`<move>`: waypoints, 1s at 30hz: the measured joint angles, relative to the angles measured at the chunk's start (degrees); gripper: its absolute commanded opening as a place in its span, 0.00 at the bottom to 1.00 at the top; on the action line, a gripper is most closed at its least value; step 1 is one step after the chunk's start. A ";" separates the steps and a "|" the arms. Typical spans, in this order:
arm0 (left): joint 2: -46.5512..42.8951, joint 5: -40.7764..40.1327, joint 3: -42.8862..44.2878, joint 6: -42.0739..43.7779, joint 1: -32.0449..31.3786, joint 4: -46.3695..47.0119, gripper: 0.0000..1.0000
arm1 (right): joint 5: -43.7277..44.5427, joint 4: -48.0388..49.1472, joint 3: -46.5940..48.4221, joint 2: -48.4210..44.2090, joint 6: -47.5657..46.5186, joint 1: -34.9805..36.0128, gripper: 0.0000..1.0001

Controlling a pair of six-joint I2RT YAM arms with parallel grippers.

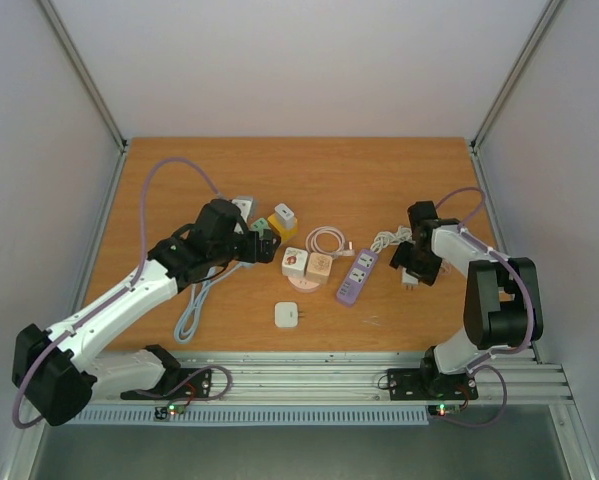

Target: Insert the plug

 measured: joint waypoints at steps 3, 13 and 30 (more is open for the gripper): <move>0.44 0.09 0.00 0.00 0.00 -0.02 0.98 | -1.05 -0.35 -0.33 0.00 0.13 0.00 0.62; 1.25 1.14 0.00 -0.04 0.00 -0.04 0.99 | -0.55 -0.61 -0.04 1.75 -0.70 0.57 0.42; 0.04 13.79 -3.04 -0.81 0.02 13.20 0.96 | 5.07 0.52 7.28 -21.92 -0.57 15.13 0.44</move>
